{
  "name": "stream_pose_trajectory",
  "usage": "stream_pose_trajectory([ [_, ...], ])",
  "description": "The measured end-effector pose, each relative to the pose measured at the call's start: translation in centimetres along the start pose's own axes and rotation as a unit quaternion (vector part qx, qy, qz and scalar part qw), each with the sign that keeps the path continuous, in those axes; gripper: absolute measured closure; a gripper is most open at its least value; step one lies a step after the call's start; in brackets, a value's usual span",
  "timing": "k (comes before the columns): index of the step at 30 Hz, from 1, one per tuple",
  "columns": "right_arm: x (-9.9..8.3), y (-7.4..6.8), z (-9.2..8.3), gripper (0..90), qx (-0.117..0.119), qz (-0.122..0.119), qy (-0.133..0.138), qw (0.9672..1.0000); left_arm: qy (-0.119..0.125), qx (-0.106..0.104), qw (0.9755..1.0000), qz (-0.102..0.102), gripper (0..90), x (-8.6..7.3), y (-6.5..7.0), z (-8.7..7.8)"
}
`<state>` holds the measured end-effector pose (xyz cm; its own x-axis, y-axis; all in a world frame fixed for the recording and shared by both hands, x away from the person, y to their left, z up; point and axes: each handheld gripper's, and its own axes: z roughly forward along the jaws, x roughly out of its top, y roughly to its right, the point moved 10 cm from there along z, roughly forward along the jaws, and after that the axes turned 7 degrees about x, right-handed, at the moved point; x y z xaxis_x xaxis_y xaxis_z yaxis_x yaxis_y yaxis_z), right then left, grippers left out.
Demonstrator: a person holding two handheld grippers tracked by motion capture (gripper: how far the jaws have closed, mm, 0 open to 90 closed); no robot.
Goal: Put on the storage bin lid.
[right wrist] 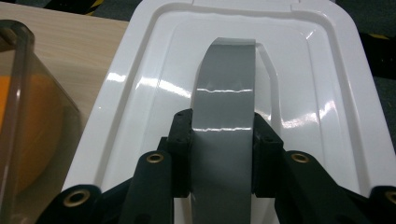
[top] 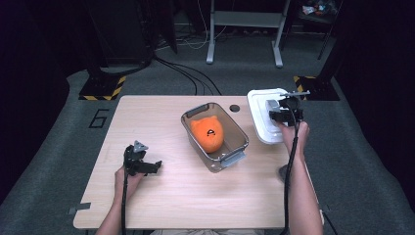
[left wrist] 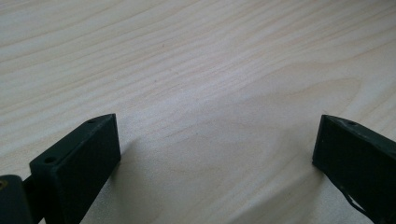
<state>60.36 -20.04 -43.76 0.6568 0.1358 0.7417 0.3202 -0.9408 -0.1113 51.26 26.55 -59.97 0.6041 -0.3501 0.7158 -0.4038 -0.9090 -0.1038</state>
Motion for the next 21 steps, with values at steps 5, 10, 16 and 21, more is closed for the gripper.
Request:
stream_pose_trajectory([
  [5, 0.9, -1.2, -1.2, 66.9, 0.011, -0.012, 0.006, 0.9999, 0.000, 0.000, 1.0000, 0.000, 0.4, 0.0, 0.0, 0.0],
  [10, 1.8, -3.1, -2.3, 66.9, 0.022, -0.031, 0.012, 0.9992, 0.000, 0.000, 1.0000, 0.000, 0.4, 0.0, 0.0, 0.0],
  [16, 2.5, -5.2, -3.0, 66.9, 0.040, -0.045, 0.015, 0.9981, 0.000, 0.000, 1.0000, 0.000, 0.4, 0.0, 0.0, 0.0],
  [21, 2.8, -7.5, -3.2, 66.9, 0.059, -0.066, 0.015, 0.9960, 0.000, 0.000, 1.0000, 0.000, 0.4, 0.0, 0.0, 0.0],
])
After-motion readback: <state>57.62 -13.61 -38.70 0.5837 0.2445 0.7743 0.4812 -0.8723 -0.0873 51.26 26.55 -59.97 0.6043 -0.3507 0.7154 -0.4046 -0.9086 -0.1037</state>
